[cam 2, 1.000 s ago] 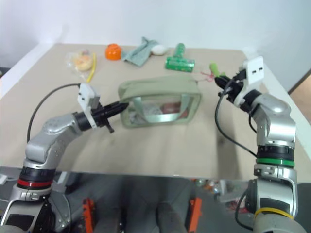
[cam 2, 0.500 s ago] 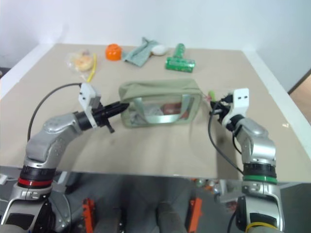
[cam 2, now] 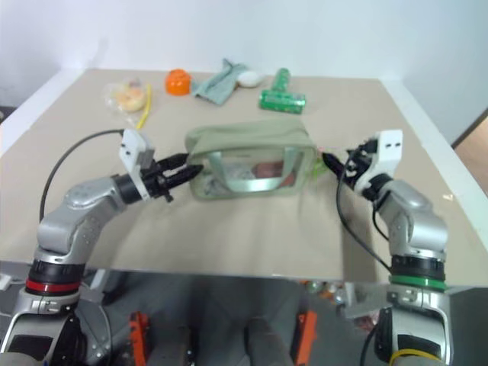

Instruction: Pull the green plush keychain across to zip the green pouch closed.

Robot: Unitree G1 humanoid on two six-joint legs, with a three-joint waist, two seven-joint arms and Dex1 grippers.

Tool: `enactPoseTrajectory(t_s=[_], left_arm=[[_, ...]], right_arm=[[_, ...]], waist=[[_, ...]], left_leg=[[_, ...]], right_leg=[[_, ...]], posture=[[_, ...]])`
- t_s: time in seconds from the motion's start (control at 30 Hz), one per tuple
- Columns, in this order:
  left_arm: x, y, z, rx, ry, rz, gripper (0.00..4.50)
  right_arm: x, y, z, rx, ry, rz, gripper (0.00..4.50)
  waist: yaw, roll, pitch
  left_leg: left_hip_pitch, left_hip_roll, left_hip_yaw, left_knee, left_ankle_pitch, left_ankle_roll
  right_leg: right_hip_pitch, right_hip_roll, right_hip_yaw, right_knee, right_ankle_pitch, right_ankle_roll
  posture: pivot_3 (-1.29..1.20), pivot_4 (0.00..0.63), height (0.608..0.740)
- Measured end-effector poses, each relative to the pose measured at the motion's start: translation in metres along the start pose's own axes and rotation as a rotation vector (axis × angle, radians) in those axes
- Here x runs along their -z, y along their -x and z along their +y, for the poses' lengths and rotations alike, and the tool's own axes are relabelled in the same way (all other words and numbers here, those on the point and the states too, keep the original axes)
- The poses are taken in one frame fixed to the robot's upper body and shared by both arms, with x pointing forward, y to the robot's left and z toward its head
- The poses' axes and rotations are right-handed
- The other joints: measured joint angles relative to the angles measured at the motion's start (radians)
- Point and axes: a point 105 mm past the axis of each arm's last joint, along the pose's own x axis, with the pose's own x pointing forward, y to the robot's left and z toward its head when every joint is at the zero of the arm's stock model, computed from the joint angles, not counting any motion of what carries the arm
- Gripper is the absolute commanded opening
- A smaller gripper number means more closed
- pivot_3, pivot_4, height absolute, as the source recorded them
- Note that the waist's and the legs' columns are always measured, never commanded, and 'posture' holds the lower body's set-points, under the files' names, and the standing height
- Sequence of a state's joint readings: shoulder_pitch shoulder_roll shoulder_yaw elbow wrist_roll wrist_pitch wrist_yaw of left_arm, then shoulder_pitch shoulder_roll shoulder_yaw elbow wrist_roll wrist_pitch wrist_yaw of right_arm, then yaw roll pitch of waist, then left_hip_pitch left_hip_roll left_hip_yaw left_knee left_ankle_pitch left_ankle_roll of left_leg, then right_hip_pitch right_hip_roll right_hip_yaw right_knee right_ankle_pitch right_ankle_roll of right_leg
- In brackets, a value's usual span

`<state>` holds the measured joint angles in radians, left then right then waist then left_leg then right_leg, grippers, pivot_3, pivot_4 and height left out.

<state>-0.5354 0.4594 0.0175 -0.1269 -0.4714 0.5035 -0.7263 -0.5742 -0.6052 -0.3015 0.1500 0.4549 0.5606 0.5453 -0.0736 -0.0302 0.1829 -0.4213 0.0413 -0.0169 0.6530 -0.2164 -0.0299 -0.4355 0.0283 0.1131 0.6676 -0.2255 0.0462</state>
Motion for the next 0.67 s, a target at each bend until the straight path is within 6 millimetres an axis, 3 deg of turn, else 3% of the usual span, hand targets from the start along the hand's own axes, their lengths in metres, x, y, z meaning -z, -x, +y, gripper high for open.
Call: enactPoseTrajectory(t_s=[0.13, 0.37, 0.43, 0.53, 0.67], left_arm=[[-0.007, 0.005, 0.005, -0.027, 0.0, -0.031, 4.48], [-0.028, 0.033, 0.023, -0.176, -0.003, -0.129, 4.48], [-0.018, 0.047, 0.029, -0.225, -0.025, -0.082, 4.48], [0.017, 0.071, 0.03, -0.303, -0.019, 0.027, 4.48], [0.057, 0.078, 0.013, -0.3, -0.076, 0.187, 4.48]], right_arm=[[-0.017, 0.021, 0.004, -0.051, 0.039, -0.024, 4.5], [0.0, 0.053, 0.021, -0.177, -0.007, 0.062, 4.5], [0.003, 0.061, 0.029, -0.209, 0.0, 0.089, 4.5], [0.023, 0.073, 0.039, -0.225, 0.026, 0.147, 4.5], [0.046, 0.079, 0.055, -0.234, 0.019, 0.137, 4.5]], waist=[[0.002, 0.0, 0.0], [0.0, 0.0, 0.0], [-0.002, 0.001, -0.001], [0.0, 0.001, -0.001], [0.002, 0.0, -0.001]], left_leg=[[0.0, 0.0, -0.001, 0.0, 0.0, 0.0], [0.001, 0.001, 0.0, 0.0, 0.0, 0.0], [0.003, 0.001, 0.0, 0.0, 0.0, 0.0], [0.007, 0.002, 0.0, -0.001, 0.0, 0.0], [0.013, 0.001, 0.001, 0.0, 0.0, 0.0]], right_leg=[[0.001, 0.0, -0.001, 0.0, -0.002, 0.002], [0.001, 0.0, 0.0, 0.0, -0.001, 0.002], [0.002, 0.001, 0.0, 0.0, -0.001, 0.002], [0.007, 0.001, 0.0, 0.0, -0.002, 0.001], [0.013, 0.0, 0.001, -0.001, -0.004, -0.002]], posture=[[0.0, 0.15, 0.74], [0.0, 0.15, 0.74], [0.0, 0.15, 0.74], [0.0, 0.15, 0.74], [0.0, 0.15, 0.74]])
